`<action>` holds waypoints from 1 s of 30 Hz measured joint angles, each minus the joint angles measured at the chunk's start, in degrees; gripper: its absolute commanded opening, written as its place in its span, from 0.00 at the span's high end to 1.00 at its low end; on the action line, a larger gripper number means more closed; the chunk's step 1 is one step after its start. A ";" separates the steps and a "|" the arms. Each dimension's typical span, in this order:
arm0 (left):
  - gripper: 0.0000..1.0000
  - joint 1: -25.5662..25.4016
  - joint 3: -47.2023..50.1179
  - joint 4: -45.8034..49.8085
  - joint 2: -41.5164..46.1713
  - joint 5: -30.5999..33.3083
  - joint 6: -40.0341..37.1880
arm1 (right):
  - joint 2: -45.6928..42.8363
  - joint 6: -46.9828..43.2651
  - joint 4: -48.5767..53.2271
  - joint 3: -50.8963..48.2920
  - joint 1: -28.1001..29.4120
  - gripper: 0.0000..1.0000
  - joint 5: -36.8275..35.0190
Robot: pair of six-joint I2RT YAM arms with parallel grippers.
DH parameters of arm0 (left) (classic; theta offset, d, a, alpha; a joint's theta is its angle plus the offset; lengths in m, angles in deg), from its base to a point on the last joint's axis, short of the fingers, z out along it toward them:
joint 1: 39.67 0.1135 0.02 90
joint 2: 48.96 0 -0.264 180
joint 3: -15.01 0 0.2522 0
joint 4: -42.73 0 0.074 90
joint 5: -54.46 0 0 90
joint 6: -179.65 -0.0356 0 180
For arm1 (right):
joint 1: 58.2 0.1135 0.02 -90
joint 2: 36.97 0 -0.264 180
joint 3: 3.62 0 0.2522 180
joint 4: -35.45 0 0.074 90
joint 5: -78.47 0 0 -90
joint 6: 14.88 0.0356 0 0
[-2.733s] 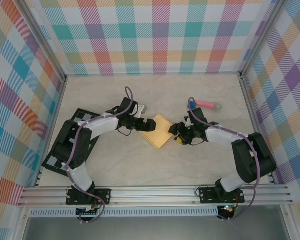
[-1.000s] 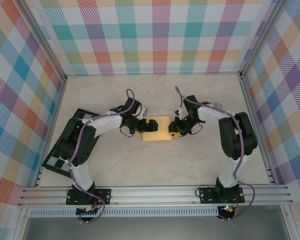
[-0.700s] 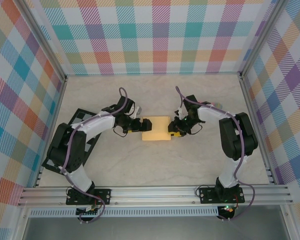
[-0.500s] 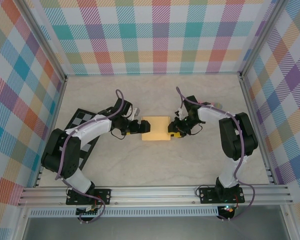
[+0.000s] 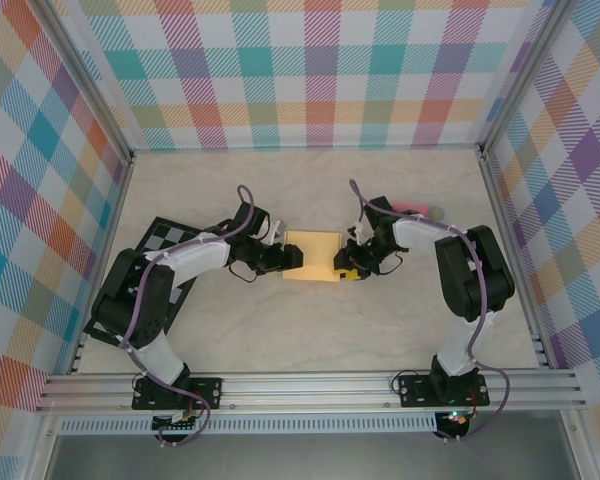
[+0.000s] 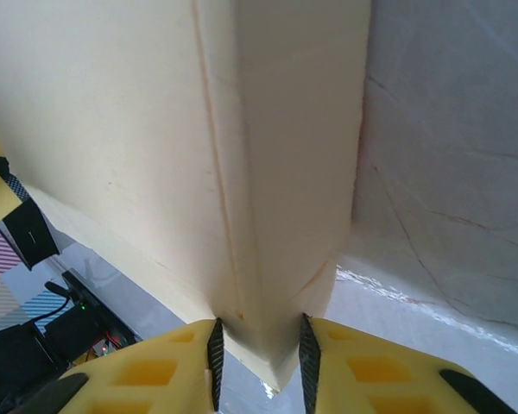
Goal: Fold the paper box
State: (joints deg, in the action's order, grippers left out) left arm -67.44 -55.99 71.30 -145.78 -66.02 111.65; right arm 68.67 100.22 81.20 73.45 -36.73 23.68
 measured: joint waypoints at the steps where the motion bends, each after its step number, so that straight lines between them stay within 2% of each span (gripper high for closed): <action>1: 0.29 0.00 0.00 -0.15 -0.04 -0.09 0.09 | 0.00 0.15 -0.04 0.00 0.00 0.73 0.00; 18: 0.23 -0.11 -0.07 0.20 -1.46 -0.11 -1.90 | 0.00 0.79 -0.92 0.00 -0.02 0.79 -0.72; 26: 0.18 -0.33 -2.01 4.55 -2.89 1.88 -5.66 | 0.00 -1.51 -1.14 0.00 0.00 0.69 -3.67; 30: 0.17 -0.33 -3.69 5.99 -2.89 3.15 -7.41 | 0.00 -2.08 -0.72 0.02 0.00 0.67 -4.94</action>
State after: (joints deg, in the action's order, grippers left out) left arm -67.77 -59.68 77.29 -148.67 -62.87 104.24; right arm 68.67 98.14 80.48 73.47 -36.73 18.74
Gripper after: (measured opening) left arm 0.825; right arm 0.316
